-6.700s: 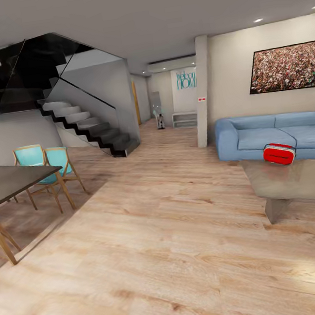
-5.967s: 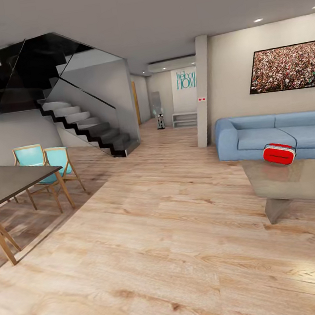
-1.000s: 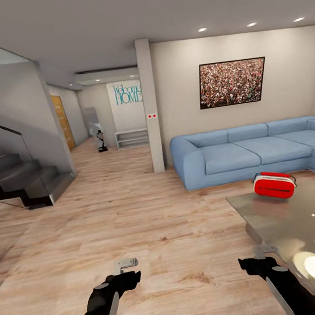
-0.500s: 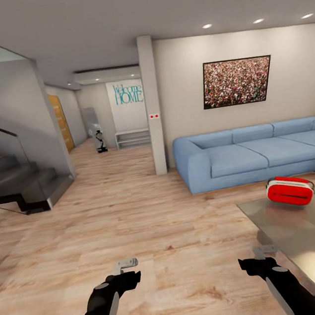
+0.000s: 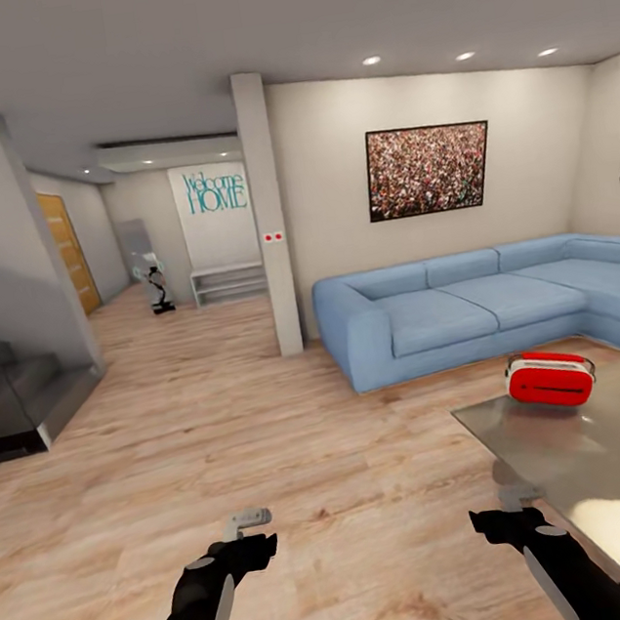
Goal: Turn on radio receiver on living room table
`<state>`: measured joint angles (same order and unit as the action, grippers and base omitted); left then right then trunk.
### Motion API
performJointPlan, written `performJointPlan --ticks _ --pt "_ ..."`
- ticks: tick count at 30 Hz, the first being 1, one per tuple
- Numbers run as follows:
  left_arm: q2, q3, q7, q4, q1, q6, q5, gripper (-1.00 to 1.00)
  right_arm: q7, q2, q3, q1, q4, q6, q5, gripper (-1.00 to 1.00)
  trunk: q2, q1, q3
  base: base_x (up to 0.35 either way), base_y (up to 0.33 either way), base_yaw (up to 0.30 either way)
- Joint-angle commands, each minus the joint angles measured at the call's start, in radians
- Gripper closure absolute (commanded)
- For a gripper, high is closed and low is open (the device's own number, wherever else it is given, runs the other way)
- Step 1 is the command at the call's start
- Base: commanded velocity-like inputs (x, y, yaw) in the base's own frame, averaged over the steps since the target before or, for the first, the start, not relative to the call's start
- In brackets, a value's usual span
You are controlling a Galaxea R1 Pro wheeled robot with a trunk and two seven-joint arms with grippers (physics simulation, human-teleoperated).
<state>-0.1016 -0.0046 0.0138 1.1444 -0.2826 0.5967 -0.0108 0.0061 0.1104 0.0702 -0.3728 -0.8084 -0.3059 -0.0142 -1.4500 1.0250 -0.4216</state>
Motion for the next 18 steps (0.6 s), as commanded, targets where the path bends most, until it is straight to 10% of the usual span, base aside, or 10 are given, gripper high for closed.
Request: performJointPlan --ticks 1,18 --pt "0.000 0.000 0.000 0.000 0.000 0.000 0.000 -1.00 0.000 0.000 0.000 0.000 0.000 0.000 0.000 -1.00 0.000 0.000 0.001 0.282 0.214 -0.259" --pt "0.000 0.000 0.000 0.000 0.000 0.000 0.000 -1.00 0.000 0.000 -0.001 0.000 0.000 0.001 -0.001 -1.00 0.000 0.000 0.012 0.269 0.231 -0.259"
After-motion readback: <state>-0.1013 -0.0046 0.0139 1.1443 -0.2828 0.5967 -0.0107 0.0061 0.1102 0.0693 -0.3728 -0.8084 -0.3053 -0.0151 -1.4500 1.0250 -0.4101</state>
